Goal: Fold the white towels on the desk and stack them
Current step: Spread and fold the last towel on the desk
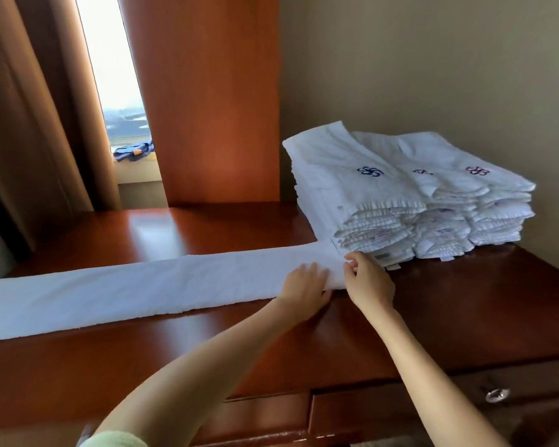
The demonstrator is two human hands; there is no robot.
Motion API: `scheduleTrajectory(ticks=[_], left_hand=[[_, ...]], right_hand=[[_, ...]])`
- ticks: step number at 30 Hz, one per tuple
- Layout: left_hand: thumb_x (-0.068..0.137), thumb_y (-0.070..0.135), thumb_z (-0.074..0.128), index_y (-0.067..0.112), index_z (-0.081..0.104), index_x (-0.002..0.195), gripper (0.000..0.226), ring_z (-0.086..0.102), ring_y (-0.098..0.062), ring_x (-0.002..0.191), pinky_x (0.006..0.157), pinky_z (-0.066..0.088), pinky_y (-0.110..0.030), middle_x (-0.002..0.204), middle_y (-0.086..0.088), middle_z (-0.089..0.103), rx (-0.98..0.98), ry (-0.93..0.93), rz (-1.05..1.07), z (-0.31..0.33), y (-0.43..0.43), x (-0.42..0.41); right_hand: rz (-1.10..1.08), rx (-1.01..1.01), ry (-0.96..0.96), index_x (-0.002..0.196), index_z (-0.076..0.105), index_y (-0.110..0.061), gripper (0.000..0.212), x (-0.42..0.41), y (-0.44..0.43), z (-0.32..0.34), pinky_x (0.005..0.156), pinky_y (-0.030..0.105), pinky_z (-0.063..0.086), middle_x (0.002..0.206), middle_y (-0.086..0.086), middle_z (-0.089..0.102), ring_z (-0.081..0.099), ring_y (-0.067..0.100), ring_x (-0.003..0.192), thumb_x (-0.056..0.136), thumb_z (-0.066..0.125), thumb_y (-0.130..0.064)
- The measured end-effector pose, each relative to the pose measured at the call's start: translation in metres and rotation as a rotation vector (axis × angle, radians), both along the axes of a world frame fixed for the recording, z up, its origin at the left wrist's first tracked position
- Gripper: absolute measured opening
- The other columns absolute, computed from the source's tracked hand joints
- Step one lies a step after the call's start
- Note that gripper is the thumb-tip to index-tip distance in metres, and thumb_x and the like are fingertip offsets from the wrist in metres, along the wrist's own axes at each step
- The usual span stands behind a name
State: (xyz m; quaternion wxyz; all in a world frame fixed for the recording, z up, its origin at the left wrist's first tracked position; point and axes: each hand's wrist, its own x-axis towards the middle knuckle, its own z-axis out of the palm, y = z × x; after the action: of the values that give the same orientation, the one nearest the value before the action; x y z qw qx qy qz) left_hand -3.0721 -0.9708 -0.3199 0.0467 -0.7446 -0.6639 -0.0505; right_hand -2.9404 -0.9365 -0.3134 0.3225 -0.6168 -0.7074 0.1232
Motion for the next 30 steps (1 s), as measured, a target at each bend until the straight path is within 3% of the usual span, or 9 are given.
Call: scheduleTrajectory(ticks=[2,4,8,11,14,17,20,24,30], left_hand=[[0.098,0.019,0.039,0.01,0.05,0.127,0.032,0.055,-0.03,0.113,0.084,0.044,-0.037,0.127,-0.011,0.055,0.066,0.064,0.047,0.0,0.007,0.009],[0.097,0.016,0.04,0.008,0.06,0.108,0.024,0.062,-0.035,0.098,0.074,0.042,-0.039,0.109,-0.014,0.065,0.084,-0.099,0.095,0.009,0.01,0.003],[0.099,0.023,0.042,0.018,0.036,0.06,0.04,0.037,-0.015,0.055,0.056,0.026,-0.032,0.058,0.002,0.038,0.17,-0.948,0.201,0.043,0.001,-0.041],[0.097,0.021,0.042,0.014,0.049,0.072,0.027,0.046,-0.017,0.068,0.065,0.038,-0.031,0.072,-0.003,0.049,0.215,-1.515,0.329,0.068,-0.016,-0.079],[0.096,0.018,0.044,0.011,0.063,0.103,0.021,0.066,-0.025,0.092,0.082,0.055,-0.037,0.098,-0.009,0.068,0.29,-2.113,0.36,0.073,-0.037,-0.131],[0.094,0.019,0.045,0.009,0.061,0.094,0.019,0.067,-0.022,0.069,0.057,0.057,-0.028,0.075,-0.008,0.07,0.441,-2.468,0.383,0.063,-0.071,-0.182],[0.094,0.029,0.052,0.007,0.059,0.094,0.024,0.068,-0.021,0.067,0.062,0.056,-0.03,0.076,-0.008,0.069,0.442,-2.547,0.582,0.047,-0.099,-0.22],[0.1,0.016,0.049,0.0,0.048,0.134,0.038,0.051,-0.027,0.126,0.103,0.041,-0.038,0.136,-0.017,0.053,0.387,-2.508,0.69,0.033,-0.104,-0.245],[0.104,0.019,0.034,0.001,0.037,0.142,0.043,0.054,-0.03,0.116,0.092,0.046,-0.041,0.117,-0.017,0.056,0.641,-2.296,0.503,0.076,-0.128,-0.3]], right_hand=[[-0.011,0.027,0.026,0.119,0.061,-0.023,0.026,0.009,-0.001,0.0,0.079,0.033,0.042,0.12,-0.004,0.064,0.057,0.022,0.113,0.098,0.047,-0.025],[0.018,0.092,0.082,0.116,0.063,-0.022,0.024,0.013,-0.003,0.001,0.074,0.029,0.04,0.115,-0.003,0.066,0.059,0.02,0.109,0.099,0.046,-0.023],[0.18,0.321,0.285,0.119,0.06,-0.012,0.023,-0.01,-0.013,0.005,0.084,0.03,0.045,0.118,0.003,0.064,0.059,0.024,0.111,0.098,0.05,-0.013],[0.334,0.307,0.342,0.137,0.049,-0.012,0.038,-0.053,-0.022,0.01,0.096,0.015,0.033,0.138,0.003,0.053,0.047,0.017,0.129,0.099,0.05,-0.02],[0.584,0.155,0.192,0.153,0.024,-0.023,0.065,-0.11,-0.033,0.012,0.111,0.023,0.027,0.157,-0.006,0.028,0.024,0.007,0.144,0.097,0.049,-0.045],[0.755,0.102,-0.082,0.155,0.001,-0.024,0.085,-0.171,-0.051,0.006,0.12,0.033,0.013,0.163,-0.004,0.003,0.002,0.013,0.15,0.093,0.051,-0.054],[0.771,0.162,-0.268,0.155,0.002,-0.025,0.08,-0.216,-0.068,-0.007,0.119,0.035,0.006,0.163,-0.002,0.008,0.004,0.017,0.15,0.094,0.053,-0.029],[0.69,0.292,-0.418,0.154,0.016,-0.025,0.075,-0.236,-0.073,-0.012,0.119,0.032,0.009,0.159,-0.006,0.024,0.018,0.014,0.147,0.088,0.046,-0.007],[0.702,0.392,-0.348,0.153,0.024,-0.026,0.078,-0.272,-0.071,0.009,0.117,0.028,0.018,0.156,-0.007,0.031,0.024,0.014,0.146,0.085,0.041,0.007]])
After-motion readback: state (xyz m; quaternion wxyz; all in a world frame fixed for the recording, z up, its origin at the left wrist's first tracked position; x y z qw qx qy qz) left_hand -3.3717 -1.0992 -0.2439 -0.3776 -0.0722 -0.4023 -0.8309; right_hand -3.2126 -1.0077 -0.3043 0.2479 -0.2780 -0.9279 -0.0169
